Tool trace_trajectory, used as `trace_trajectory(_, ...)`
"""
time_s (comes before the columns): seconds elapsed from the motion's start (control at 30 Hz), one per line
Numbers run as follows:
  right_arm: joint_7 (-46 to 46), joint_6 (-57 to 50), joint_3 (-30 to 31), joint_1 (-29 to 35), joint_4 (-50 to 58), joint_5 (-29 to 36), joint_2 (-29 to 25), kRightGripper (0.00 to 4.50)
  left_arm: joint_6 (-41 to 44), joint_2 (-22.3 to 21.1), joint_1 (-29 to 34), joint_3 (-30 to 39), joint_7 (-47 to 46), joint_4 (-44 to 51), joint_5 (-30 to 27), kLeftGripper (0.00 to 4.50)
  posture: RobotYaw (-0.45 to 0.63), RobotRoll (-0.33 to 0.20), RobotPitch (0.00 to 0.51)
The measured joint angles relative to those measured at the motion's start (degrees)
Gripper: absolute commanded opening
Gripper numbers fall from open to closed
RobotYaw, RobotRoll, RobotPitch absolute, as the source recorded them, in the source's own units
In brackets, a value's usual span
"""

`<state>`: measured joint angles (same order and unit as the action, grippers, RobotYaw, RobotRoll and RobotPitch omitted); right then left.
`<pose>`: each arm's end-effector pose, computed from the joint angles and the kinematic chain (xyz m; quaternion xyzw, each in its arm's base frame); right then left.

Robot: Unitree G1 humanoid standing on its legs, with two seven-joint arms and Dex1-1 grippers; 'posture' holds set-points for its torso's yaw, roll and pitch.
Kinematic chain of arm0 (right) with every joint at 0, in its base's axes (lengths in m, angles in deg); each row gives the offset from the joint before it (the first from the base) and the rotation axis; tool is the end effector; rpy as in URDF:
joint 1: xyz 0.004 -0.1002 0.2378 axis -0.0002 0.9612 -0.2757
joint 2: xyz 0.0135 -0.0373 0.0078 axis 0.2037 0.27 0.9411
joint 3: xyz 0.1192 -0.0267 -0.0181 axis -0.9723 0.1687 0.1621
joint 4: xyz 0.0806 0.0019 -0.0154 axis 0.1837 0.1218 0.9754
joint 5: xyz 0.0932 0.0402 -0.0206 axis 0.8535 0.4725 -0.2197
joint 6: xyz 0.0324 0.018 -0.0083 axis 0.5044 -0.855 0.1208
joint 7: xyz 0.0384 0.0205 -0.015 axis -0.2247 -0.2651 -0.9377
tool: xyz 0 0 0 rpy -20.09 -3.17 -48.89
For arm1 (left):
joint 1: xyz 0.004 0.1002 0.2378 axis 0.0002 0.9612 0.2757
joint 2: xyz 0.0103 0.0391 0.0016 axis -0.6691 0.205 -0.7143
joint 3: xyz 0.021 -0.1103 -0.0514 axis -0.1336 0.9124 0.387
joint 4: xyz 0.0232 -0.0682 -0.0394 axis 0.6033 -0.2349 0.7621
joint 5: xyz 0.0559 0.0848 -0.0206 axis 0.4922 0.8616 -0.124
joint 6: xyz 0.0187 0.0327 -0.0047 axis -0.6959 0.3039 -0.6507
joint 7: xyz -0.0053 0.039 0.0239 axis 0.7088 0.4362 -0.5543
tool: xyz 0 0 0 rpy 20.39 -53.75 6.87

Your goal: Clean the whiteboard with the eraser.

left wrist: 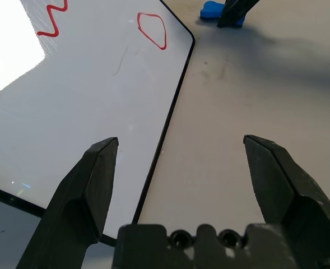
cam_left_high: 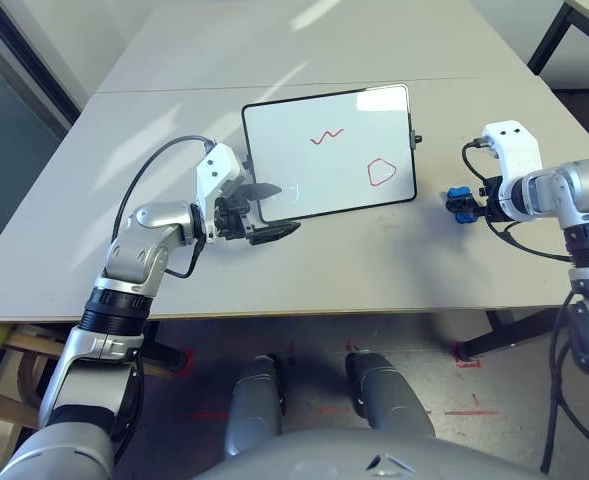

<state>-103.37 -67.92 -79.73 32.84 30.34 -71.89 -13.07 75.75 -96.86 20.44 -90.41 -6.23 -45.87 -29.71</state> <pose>0.3200 -0.2655 0.1643 -0.0378 0.4237 0.0560 0.9033 0.2935 0.2266 0.1374 0.1058 0.0756 -0.5275 0.8396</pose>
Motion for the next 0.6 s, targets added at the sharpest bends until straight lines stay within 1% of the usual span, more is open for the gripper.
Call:
trace_trajectory(0.13, 0.44, 0.76, -0.02, -0.23, -0.76, -0.33, 0.5, 4.49, 0.01, -0.01, 0.02, 0.01, -0.02, 0.29, 0.0, 4.5, -0.18, 0.0, 0.116)
trace_trajectory(0.17, 0.68, 0.87, -0.03, -0.29, -0.87, -0.41, 0.64, 4.28, 0.01, -0.01, 0.02, 0.02, -0.03, 0.29, 0.01, 4.5, -0.18, 0.0, 0.116)
trace_trajectory(0.23, 1.08, 1.3, -0.11, -0.31, -1.07, -0.74, 0.86, 3.8, 0.01, -0.01, 0.03, 0.02, -0.04, 0.29, 0.01, 4.5, -0.18, 0.0, 0.116)
trace_trajectory(0.3, 1.25, 1.65, -0.22, -0.32, -1.15, -0.83, 1.13, 3.17, 0.01, -0.01, 0.03, 0.03, -0.04, 0.29, 0.01, 4.5, -0.18, 0.0, 0.116)
trace_trajectory(0.5, 2.01, 1.95, -0.36, -0.31, -1.1, -1.23, 1.64, 0.86, 0.01, -0.01, 0.03, 0.06, -0.04, 0.28, 0.02, 4.5, -0.18, 0.0, 0.115)
trace_trajectory(0.57, 1.85, 2.25, -0.32, -0.23, -0.78, -1.35, 1.63, 0.36, 0.01, -0.01, 0.02, 0.14, -0.05, 0.28, 0.03, 4.5, -0.18, 0.0, 0.115)
trace_trajectory(0.6, 1.66, 2.52, -0.22, -0.05, -0.58, -1.42, 1.57, 0.32, 0.01, -0.01, 0.02, 0.18, -0.05, 0.28, 0.04, 4.5, -0.18, 0.0, 0.115)
